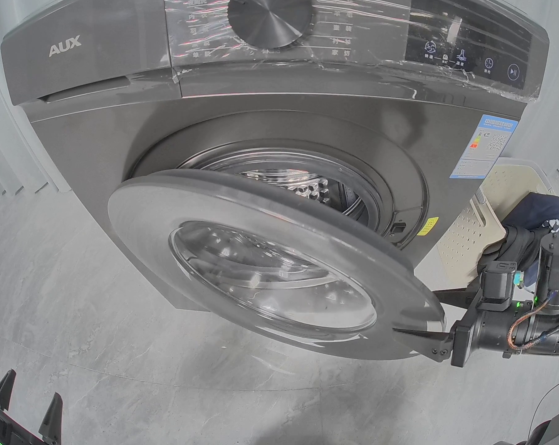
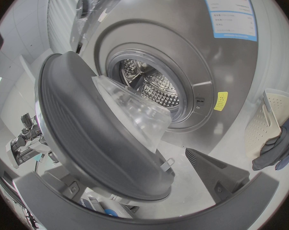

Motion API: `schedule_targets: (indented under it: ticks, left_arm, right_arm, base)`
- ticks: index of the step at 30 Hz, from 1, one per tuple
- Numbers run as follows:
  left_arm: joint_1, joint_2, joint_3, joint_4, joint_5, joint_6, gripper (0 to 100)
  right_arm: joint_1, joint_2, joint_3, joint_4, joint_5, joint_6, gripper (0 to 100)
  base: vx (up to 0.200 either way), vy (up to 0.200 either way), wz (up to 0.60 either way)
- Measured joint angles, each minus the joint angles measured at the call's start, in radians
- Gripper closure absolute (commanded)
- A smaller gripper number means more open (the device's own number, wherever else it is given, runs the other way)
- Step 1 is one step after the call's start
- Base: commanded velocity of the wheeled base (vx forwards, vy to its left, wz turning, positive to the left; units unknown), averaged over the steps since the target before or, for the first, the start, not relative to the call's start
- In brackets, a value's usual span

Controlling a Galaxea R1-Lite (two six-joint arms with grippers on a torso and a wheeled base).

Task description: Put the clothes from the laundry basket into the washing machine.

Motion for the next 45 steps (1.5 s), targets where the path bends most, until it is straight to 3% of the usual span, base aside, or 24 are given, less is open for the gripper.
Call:
schedule_targets:
  ticks: [9, 17, 22, 29, 33, 39, 45]
  left_arm:
    - [-0.001, 0.0, 0.0, 0.0, -0.001, 0.0, 0]
    - [-0.001, 0.0, 0.0, 0.0, 0.0, -0.001, 0]
    - [-0.001, 0.0, 0.0, 0.0, 0.0, -0.001, 0]
    - [-0.001, 0.0, 0.0, 0.0, 0.0, 0.0, 0]
    - [-0.001, 0.0, 0.0, 0.0, 0.0, 0.0, 0]
    - [-0.001, 0.0, 0.0, 0.0, 0.0, 0.0, 0]
    - [-0.001, 0.0, 0.0, 0.0, 0.0, -0.002, 0]
  right_arm:
    - [0.064, 0.037, 0.003, 0.001, -0.001, 0.013, 0]
    - [0.072, -0.011, 0.113, 0.007, -0.006, 0.017, 0]
    - [0.031, -0.076, 0.233, 0.045, -0.011, 0.003, 0]
    - [-0.125, -0.137, 0.298, 0.093, -0.011, -0.02, 0]
    - [-0.18, -0.126, 0.251, 0.101, -0.014, -0.027, 0]
    - [-0.208, -0.029, 0.068, 0.102, -0.031, -0.028, 0]
    - [-0.152, 0.065, -0.025, 0.106, -0.041, -0.008, 0]
  base:
    - [-0.022, 0.0, 0.0]
    - [0.0, 0.0, 0.0]
    - [0.0, 0.0, 0.0]
    - [0.0, 0.0, 0.0]
    - [0.0, 0.0, 0.0]
    - [0.0, 0.0, 0.0]
    - [0.0, 0.0, 0.0]
